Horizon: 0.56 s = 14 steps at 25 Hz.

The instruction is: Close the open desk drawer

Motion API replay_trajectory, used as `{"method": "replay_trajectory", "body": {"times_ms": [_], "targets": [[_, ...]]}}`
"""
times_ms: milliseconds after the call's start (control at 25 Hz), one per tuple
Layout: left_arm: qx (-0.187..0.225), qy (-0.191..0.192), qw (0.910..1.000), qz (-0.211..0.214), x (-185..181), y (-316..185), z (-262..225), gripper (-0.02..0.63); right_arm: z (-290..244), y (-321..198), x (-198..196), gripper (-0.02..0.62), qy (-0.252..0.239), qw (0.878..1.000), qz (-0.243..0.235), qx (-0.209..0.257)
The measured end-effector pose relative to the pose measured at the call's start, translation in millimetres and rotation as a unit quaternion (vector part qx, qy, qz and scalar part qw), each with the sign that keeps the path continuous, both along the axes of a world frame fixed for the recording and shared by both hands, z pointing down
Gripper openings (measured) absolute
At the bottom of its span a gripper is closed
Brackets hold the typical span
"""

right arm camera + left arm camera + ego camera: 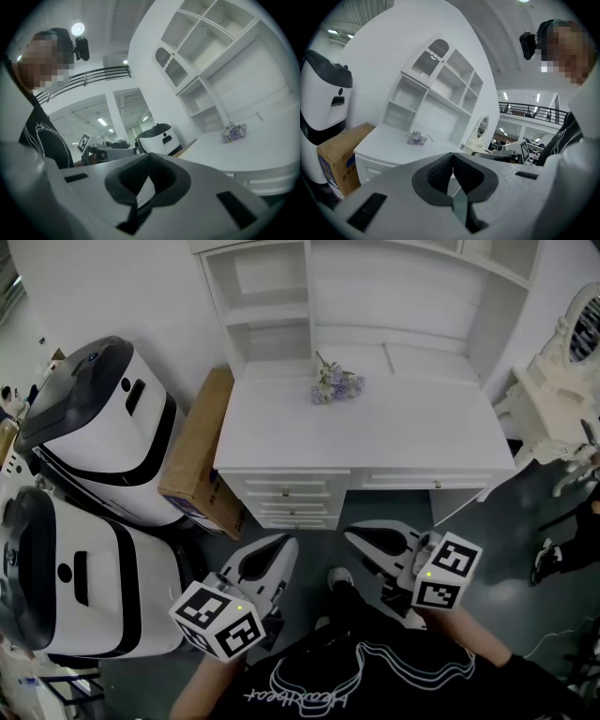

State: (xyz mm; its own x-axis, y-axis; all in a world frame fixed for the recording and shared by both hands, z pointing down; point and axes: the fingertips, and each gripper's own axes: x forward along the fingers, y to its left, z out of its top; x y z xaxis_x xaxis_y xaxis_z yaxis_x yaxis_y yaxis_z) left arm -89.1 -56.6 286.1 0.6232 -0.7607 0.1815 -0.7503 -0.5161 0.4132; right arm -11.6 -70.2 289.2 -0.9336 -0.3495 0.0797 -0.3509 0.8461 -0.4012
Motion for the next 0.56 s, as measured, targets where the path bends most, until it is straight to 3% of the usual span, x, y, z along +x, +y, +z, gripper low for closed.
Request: {"method": "replay_trajectory", "body": {"times_ms": [560], "targets": [[-0.009,-0.004,1.0000,0.001,2,-13,10,0.005,10,-15,0,0.005,0.005,1.000,0.005,-0.010]]}}
